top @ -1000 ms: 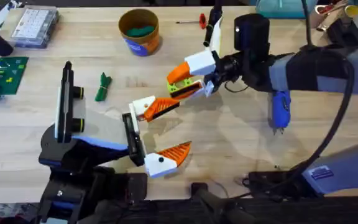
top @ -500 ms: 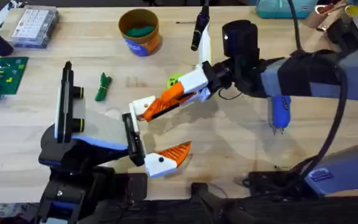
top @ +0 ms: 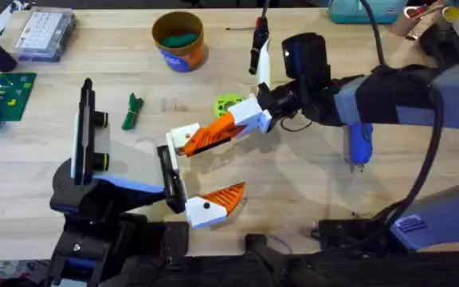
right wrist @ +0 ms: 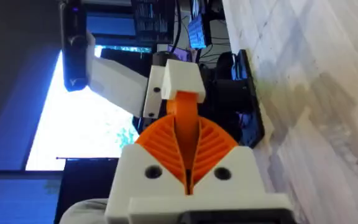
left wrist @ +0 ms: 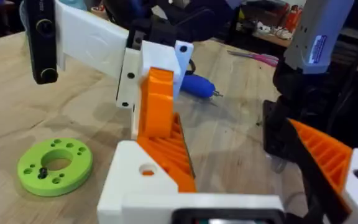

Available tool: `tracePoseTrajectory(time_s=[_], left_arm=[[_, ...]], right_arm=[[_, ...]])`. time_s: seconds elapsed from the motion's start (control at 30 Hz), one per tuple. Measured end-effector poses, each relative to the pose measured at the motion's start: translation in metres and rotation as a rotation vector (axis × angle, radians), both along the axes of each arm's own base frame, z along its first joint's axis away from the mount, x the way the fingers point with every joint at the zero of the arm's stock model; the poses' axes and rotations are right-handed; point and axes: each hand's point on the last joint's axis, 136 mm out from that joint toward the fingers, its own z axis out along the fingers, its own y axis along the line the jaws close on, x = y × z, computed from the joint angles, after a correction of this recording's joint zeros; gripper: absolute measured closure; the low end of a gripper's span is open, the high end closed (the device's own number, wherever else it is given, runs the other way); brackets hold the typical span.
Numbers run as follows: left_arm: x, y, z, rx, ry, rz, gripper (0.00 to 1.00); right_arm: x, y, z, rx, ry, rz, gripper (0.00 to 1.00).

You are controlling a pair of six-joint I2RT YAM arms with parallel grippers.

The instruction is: Pick up the gripper from the table and insert it into the empty holder that is missing its gripper. Then pick up a screw, insert it into the mounting hole, and use the screwdriver to tighten it. Finally, clean up the table by picking up the vegetable and placing it into the bucket.

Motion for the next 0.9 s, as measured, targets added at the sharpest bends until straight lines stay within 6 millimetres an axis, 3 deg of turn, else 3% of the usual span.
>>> tracePoseTrajectory(time_s=[0.3,0.9], left_arm=[[0.000,0.000,0.000,-0.010,0.035,0.001,0.010],[0.014,0.007,-0.001,-0.013,0.047,0.087,0.010]], right_arm=[[0.000,0.002,-0.004,-0.043,0.014,-0.028,0.986],[0.010,0.024,-0.003,-0.088,-0.033,-0.116,0.990]])
